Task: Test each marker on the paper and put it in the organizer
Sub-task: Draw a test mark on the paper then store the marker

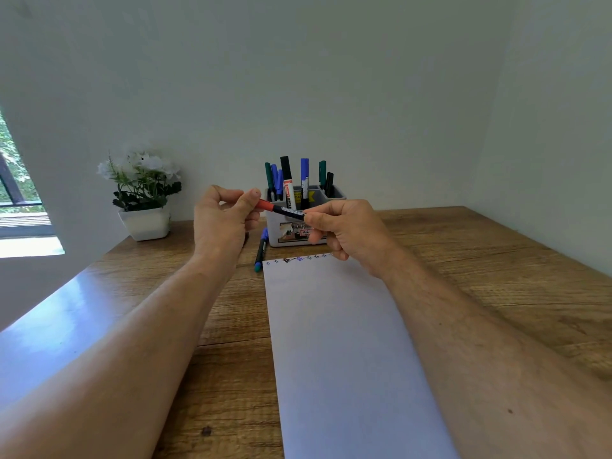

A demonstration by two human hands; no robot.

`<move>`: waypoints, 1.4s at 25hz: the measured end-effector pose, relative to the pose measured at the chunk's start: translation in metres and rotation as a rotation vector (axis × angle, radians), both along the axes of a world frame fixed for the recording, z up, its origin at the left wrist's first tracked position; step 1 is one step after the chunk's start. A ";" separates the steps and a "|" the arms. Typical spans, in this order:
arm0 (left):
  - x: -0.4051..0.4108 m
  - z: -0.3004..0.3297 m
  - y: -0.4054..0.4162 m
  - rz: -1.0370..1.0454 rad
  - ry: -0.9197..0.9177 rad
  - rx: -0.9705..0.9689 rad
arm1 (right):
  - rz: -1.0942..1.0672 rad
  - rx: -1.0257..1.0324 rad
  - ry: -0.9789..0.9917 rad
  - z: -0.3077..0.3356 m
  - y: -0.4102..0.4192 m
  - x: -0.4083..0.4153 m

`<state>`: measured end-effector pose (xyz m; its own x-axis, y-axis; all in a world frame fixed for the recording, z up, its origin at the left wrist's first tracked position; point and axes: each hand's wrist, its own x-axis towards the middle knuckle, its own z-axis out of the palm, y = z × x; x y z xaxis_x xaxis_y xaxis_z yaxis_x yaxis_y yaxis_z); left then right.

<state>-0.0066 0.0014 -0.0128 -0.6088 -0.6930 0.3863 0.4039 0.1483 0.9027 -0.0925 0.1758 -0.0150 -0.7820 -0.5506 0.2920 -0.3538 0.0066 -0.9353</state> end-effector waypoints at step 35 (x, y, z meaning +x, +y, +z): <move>-0.073 0.065 0.033 0.159 0.097 -0.677 | -0.539 0.098 0.399 -0.021 -0.025 -0.002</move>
